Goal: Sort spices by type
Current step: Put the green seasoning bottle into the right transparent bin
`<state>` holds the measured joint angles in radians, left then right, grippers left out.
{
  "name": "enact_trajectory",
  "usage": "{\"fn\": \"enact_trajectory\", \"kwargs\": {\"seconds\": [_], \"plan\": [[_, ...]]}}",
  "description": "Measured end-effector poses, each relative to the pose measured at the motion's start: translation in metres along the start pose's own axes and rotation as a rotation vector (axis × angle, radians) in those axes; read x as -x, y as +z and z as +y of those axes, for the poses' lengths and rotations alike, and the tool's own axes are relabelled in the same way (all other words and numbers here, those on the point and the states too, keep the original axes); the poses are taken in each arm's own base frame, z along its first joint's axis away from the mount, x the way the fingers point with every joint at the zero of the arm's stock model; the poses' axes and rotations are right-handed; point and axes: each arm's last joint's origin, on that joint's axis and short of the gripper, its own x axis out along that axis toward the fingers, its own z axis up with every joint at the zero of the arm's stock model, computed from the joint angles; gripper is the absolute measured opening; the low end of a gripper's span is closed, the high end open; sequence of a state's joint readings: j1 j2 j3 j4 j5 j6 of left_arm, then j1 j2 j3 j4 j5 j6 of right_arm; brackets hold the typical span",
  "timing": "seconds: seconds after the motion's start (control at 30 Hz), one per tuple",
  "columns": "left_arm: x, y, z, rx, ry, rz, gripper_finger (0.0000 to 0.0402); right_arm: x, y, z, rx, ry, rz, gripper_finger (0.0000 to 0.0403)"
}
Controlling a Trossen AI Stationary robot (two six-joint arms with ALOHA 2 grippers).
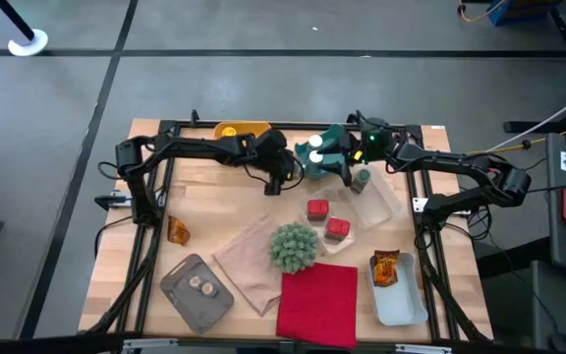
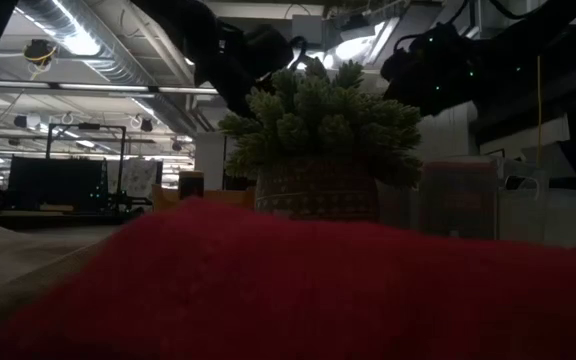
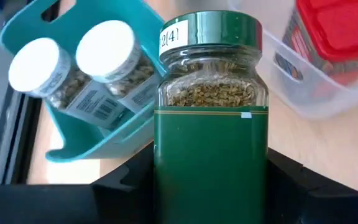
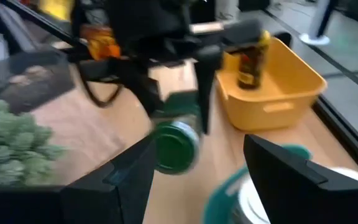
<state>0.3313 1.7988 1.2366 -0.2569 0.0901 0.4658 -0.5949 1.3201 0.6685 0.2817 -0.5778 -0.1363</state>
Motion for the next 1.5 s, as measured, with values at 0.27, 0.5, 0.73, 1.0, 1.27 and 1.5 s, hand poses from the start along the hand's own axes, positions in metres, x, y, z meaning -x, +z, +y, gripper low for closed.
{"fn": "enact_trajectory", "kwargs": {"seconds": [0.27, 0.5, 0.73, 1.0, 1.27, 1.5], "plan": [[0.001, 0.008, 0.004, 0.112, 0.035, -0.082, 0.0193, -0.008, 0.003, 0.016, 0.047, 0.069, -0.009, 0.0245], [0.001, 0.011, 0.004, 0.127, 0.040, -0.113, 0.0194, -0.019, 0.004, 0.032, 0.171, -0.085, 0.024, 0.0245], [0.001, 0.013, 0.001, 0.102, 0.033, -0.115, 0.0195, -0.023, 0.005, 0.040, 0.234, -0.177, 0.052, 0.0250], [0.000, 0.015, -0.004, 0.080, 0.026, -0.119, 0.0195, -0.024, 0.004, 0.041, 0.233, -0.178, 0.054, 0.0277], [0.001, 0.020, -0.007, 0.048, 0.026, -0.153, 0.0195, -0.024, 0.002, 0.043, 0.223, -0.111, 0.065, 0.0282], [0.001, 0.021, -0.009, 0.047, 0.022, -0.151, 0.0195, -0.024, 0.001, 0.043, 0.219, -0.102, 0.071, 0.0282]]}}
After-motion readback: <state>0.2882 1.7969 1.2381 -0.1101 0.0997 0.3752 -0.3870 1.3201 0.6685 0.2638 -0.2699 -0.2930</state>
